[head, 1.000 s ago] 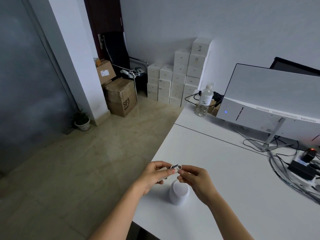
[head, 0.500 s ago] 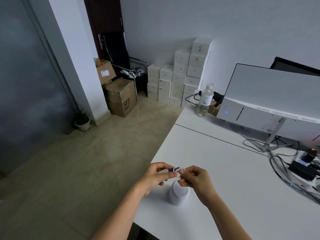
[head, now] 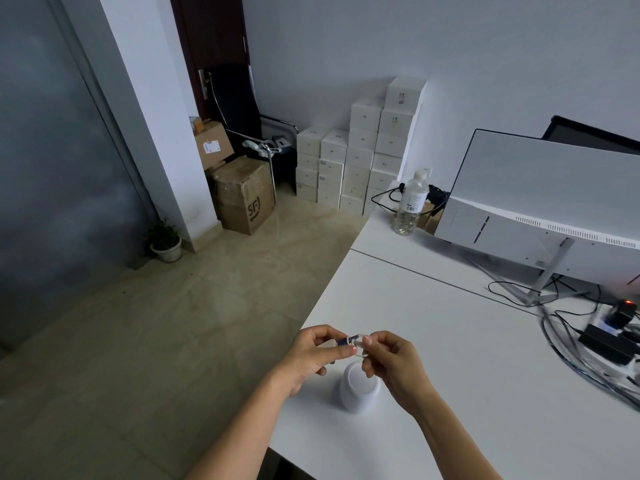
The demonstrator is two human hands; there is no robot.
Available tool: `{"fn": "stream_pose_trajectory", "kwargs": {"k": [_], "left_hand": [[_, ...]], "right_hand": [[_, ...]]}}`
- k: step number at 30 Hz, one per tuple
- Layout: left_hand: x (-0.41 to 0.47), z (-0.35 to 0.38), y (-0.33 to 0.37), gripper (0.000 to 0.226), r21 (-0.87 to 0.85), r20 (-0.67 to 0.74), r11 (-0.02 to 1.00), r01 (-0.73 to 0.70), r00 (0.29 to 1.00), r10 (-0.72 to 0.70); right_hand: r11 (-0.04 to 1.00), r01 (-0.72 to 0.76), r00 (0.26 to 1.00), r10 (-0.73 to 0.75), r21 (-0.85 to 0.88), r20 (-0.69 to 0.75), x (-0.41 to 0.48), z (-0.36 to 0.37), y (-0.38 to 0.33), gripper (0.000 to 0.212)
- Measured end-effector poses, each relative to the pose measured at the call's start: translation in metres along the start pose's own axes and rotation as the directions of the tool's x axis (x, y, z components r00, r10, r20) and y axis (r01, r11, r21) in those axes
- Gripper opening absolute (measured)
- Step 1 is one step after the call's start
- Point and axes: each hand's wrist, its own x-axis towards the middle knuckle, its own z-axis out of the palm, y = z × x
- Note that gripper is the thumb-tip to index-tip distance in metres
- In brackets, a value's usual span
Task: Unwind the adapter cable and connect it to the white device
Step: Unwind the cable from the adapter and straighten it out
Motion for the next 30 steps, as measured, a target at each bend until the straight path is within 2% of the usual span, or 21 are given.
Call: {"fn": "stream_pose_trajectory", "kwargs": {"k": [5, 16, 20, 30], "left_hand": [[0.0002, -0.0030, 0.0012, 0.014, -0.022, -0.010, 1.000, -0.006, 1.000, 0.006], [0.0035, -0.0017, -0.0008, 0.014, -0.030, -0.003, 1.000, 0.006, 1.000, -0.006], [0.0049, -0.0019, -0.0032, 0.018, -0.014, -0.036, 1.000, -0.004, 0.999, 0.004], [0.0062, -0.0046, -0.0058, 0.018, -0.002, -0.024, 1.000, 0.002, 1.000, -0.002]], "right_hand": [[0.990, -0.064, 0.994, 0.053, 0.122, 0.096, -0.0004, -0.0062, -0.0022, 0.013], [0.996, 0.058, 0.998, -0.060, -0.065, -0.026, 0.0035, -0.0011, 0.0010, 0.009], [0.997, 0.070, 0.997, -0.071, -0.029, -0.011, 0.0020, 0.0019, 0.0022, 0.007], [0.999, 0.033, 0.998, -0.032, -0.025, 0.048, 0.0023, 0.0029, -0.0002, 0.034]]}}
